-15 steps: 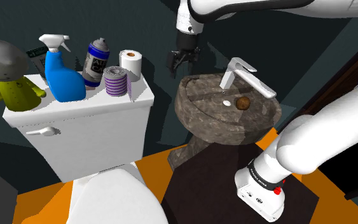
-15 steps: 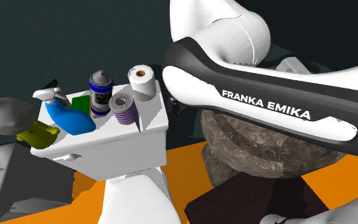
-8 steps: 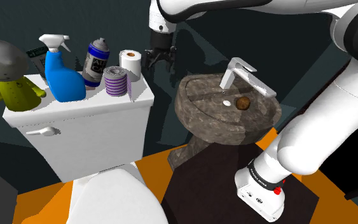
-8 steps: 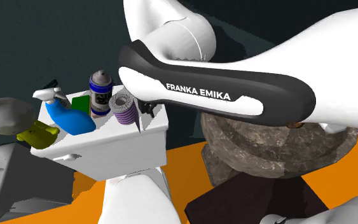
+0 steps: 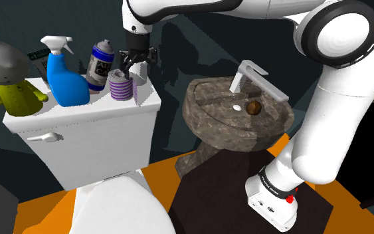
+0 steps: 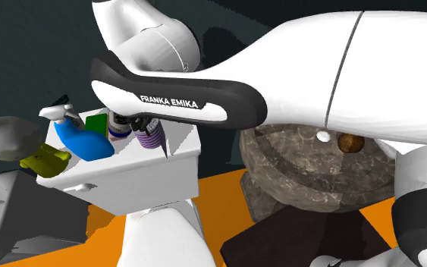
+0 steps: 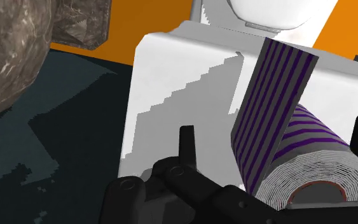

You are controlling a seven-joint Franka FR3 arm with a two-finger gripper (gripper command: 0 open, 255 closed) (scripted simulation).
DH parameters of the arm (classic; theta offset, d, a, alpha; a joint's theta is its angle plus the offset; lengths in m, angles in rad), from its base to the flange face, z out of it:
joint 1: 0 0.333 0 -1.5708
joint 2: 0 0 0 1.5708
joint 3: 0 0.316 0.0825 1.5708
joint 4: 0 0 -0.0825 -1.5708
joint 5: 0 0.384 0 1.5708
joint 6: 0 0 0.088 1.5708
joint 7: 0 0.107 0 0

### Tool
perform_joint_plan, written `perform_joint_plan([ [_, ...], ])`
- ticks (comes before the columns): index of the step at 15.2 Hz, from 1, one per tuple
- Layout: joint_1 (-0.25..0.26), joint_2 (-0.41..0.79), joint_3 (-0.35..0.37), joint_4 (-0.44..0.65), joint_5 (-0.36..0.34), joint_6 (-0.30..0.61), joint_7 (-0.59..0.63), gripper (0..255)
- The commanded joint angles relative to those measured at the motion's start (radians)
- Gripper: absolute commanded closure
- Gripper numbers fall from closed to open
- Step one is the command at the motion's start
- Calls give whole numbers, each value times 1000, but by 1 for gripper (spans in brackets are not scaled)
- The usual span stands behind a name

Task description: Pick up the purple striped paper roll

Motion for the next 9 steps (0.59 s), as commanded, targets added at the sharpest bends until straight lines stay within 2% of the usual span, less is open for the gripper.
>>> perform_joint_plan([
  [1, 18, 57, 2, 78, -15, -18, 18, 0],
  [9, 17, 73, -2, -2, -21, 76, 21, 0],
])
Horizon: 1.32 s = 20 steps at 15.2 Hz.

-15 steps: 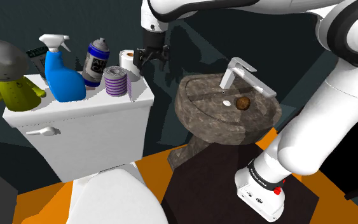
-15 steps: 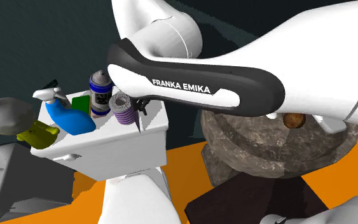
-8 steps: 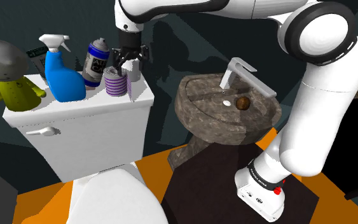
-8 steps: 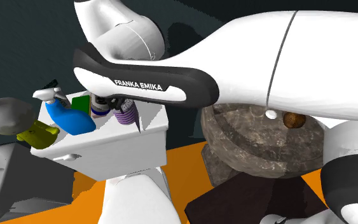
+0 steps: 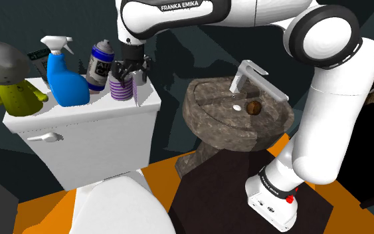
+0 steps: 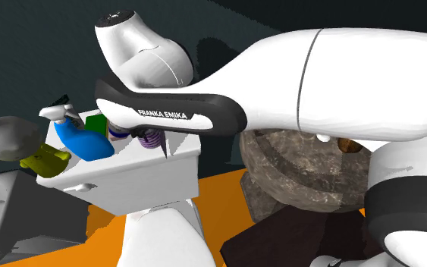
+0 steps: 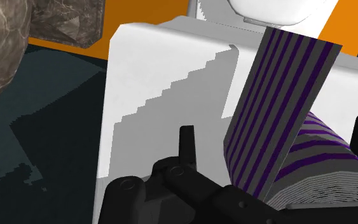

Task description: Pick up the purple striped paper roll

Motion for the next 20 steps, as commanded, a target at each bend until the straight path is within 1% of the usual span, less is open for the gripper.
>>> perform_joint_plan([
  [1, 1, 5, 0, -1, -1, 6, 1, 0],
  [2, 1, 5, 0, -3, -1, 8, 1, 255],
  [11, 1, 5, 0, -1, -1, 6, 1, 255],
  [20, 4, -13, 3, 95, 5, -107, -2, 255],
])
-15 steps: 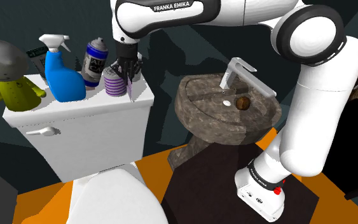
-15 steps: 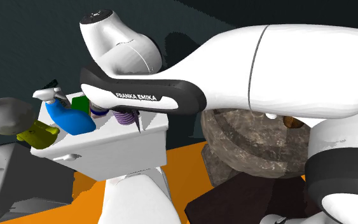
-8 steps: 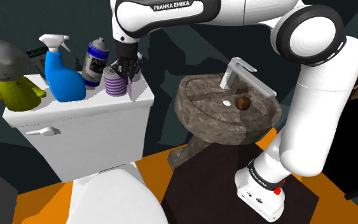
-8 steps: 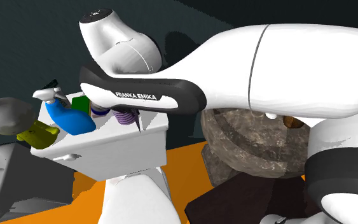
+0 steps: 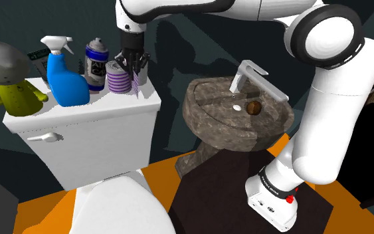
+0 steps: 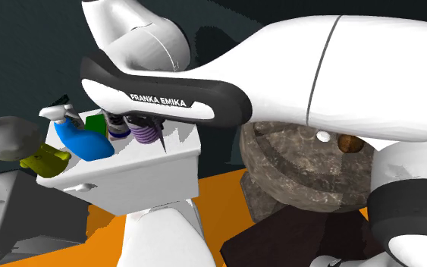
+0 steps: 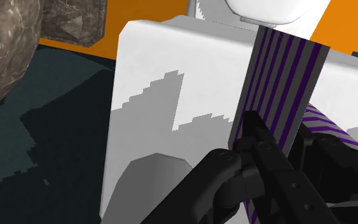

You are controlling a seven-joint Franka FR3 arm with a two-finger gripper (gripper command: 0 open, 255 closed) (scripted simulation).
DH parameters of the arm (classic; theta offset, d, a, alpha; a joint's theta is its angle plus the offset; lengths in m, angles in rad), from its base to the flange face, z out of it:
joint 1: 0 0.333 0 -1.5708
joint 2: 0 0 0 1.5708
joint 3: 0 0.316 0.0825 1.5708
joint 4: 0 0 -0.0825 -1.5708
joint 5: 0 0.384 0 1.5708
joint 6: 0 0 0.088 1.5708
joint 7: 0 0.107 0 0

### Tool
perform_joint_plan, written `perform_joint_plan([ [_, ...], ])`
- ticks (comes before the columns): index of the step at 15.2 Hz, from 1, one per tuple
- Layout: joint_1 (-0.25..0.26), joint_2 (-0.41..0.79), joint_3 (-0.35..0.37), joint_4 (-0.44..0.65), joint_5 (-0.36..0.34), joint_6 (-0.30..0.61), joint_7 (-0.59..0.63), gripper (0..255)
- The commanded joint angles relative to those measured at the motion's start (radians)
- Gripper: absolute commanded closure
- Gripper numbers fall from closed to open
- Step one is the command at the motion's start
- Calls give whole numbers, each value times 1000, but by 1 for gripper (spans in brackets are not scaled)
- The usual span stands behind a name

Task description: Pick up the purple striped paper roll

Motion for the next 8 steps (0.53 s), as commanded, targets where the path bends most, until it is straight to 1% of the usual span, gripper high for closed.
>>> perform_joint_plan([
  [1, 0, -6, 1, 23, 2, -27, -1, 255],
  [6, 4, -6, 2, 90, 3, -95, -2, 255],
  [8, 4, -6, 2, 92, 3, -97, -2, 255],
])
